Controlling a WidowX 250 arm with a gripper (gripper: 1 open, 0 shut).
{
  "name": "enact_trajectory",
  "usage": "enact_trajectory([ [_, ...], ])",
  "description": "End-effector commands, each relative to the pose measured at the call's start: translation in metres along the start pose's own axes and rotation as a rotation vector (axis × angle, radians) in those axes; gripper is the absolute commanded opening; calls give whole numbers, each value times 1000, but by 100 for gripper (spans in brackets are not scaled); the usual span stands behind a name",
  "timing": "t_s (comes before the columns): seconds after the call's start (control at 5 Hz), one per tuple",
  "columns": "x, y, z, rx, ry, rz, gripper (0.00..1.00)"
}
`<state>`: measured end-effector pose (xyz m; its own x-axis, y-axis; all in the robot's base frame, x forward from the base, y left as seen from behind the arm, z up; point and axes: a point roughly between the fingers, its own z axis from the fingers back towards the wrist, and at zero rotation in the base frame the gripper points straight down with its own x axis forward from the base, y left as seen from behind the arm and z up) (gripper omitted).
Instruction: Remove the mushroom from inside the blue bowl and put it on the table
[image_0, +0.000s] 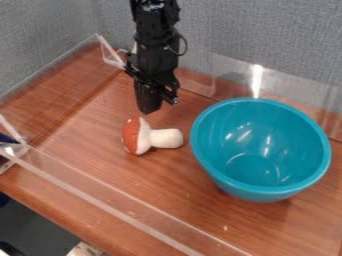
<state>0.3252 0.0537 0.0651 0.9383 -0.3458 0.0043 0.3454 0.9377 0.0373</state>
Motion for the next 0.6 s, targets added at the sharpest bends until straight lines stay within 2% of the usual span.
enact_trajectory([
  [0.0,2,6,30,53,-85,-1,0],
  [0.4,-3,12,30,59,-89,0,0],
])
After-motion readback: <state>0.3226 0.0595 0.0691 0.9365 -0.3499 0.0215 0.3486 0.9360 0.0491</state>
